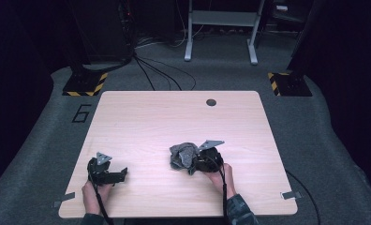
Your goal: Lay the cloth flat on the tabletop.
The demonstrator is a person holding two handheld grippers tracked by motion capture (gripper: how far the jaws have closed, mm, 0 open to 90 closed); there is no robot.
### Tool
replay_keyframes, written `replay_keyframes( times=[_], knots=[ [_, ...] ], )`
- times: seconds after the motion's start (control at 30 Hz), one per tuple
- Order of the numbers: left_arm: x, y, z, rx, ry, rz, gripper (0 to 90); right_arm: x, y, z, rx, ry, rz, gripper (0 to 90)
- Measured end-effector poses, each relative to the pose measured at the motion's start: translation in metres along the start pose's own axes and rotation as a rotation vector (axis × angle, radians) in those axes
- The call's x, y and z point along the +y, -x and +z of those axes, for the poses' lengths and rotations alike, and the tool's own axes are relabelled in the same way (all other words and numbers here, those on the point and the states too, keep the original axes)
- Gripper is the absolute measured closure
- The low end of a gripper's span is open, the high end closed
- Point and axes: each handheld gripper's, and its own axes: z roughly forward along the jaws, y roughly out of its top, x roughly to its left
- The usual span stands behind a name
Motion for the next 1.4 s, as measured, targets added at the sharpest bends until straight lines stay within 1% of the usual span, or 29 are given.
replay_keyframes(
  times=[0.13,0.17,0.23,0.27,0.3,0.33,0.37,0.47,0.5,0.53,0.57,0.6,0.63,0.67,0.73,0.77,0.8,0.9,0.93,0.97,1.0,1.03,1.1,1.2,1.23,1.3,1.33,1.37,1.4],
  knots=[
    [0.000,0.000,0.001,0.002,0.007,-0.003,2.3,-0.001,0.001,-0.006,-0.022,0.018,0.028,36.0],
    [0.000,0.000,0.001,0.003,0.007,-0.004,2.3,-0.002,0.002,-0.009,-0.026,0.027,0.024,32.8],
    [0.000,0.001,0.000,0.002,0.001,-0.006,2.5,-0.003,0.001,-0.015,-0.032,0.035,0.039,27.9],
    [-0.001,0.001,-0.001,0.006,0.004,-0.009,3.0,-0.005,0.001,-0.019,-0.038,0.041,0.035,25.8],
    [0.000,0.002,-0.002,0.007,-0.007,-0.013,3.1,-0.007,0.000,-0.024,-0.036,0.047,0.030,24.4],
    [0.000,0.002,-0.002,0.007,-0.007,-0.013,3.1,-0.007,0.000,-0.024,-0.036,0.047,0.030,24.4],
    [-0.001,0.002,-0.001,0.014,0.003,-0.015,3.1,-0.008,-0.001,-0.029,-0.036,0.046,0.031,22.8],
    [0.001,0.003,-0.001,0.012,-0.015,-0.018,3.3,-0.009,-0.006,-0.039,-0.054,0.057,0.020,19.3],
    [0.003,0.003,-0.001,0.007,-0.028,-0.015,3.4,-0.008,-0.009,-0.043,-0.062,0.059,0.014,18.5],
    [0.004,0.004,-0.001,-0.010,-0.023,-0.023,3.8,-0.007,-0.011,-0.046,-0.064,0.064,0.008,17.8],
    [0.006,0.005,-0.002,-0.033,-0.010,-0.037,3.9,-0.004,-0.015,-0.050,-0.062,0.076,-0.007,17.5],
    [0.007,0.006,-0.002,-0.057,0.004,-0.044,3.9,-0.004,-0.015,-0.050,-0.062,0.076,-0.007,17.5],
    [0.010,0.009,-0.004,-0.063,0.012,-0.041,4.0,-0.002,-0.017,-0.052,-0.063,0.073,-0.015,17.2],
    [0.013,0.012,-0.005,-0.073,0.022,-0.031,4.8,0.000,-0.020,-0.053,-0.064,0.080,-0.020,17.2],
    [0.020,0.019,-0.007,-0.111,0.035,-0.017,5.2,0.005,-0.024,-0.054,-0.060,0.076,-0.043,17.1],
    [0.024,0.023,-0.007,-0.129,0.045,-0.010,5.7,0.010,-0.029,-0.054,-0.064,0.071,-0.055,17.1],
    [0.028,0.027,-0.006,-0.150,0.047,0.002,5.7,0.010,-0.029,-0.054,-0.064,0.071,-0.055,17.1],
    [0.039,0.042,-0.003,-0.207,0.056,0.039,5.9,0.018,-0.036,-0.051,-0.063,0.076,-0.082,17.7],
    [0.042,0.047,0.000,-0.216,0.062,0.054,6.0,0.020,-0.038,-0.049,-0.066,0.076,-0.086,18.6],
    [0.048,0.057,0.004,-0.248,0.064,0.076,6.3,0.024,-0.042,-0.047,-0.065,0.085,-0.094,22.4],
    [0.048,0.057,0.004,-0.248,0.064,0.076,7.2,0.024,-0.042,-0.047,-0.065,0.085,-0.094,22.4],
    [0.050,0.062,0.006,-0.255,0.064,0.091,8.0,0.027,-0.045,-0.044,-0.074,0.081,-0.113,29.5],
    [0.054,0.070,0.010,-0.287,0.063,0.112,8.1,0.028,-0.047,-0.042,-0.072,0.080,-0.121,31.4],
    [0.060,0.083,0.017,-0.320,0.062,0.145,8.5,0.031,-0.052,-0.038,-0.076,0.073,-0.143,41.0],
    [0.062,0.087,0.019,-0.338,0.060,0.151,11.0,0.033,-0.056,-0.036,-0.081,0.072,-0.173,44.8],
    [0.065,0.094,0.023,-0.358,0.057,0.164,12.5,0.034,-0.059,-0.035,-0.082,0.067,-0.177,45.5],
    [0.067,0.098,0.025,-0.366,0.054,0.174,13.7,0.035,-0.061,-0.034,-0.094,0.066,-0.188,46.1],
    [0.069,0.101,0.026,-0.380,0.050,0.182,15.0,0.036,-0.066,-0.032,-0.108,0.066,-0.215,46.2],
    [0.071,0.105,0.028,-0.384,0.052,0.193,15.0,0.036,-0.066,-0.032,-0.108,0.066,-0.215,46.2]
  ],
)
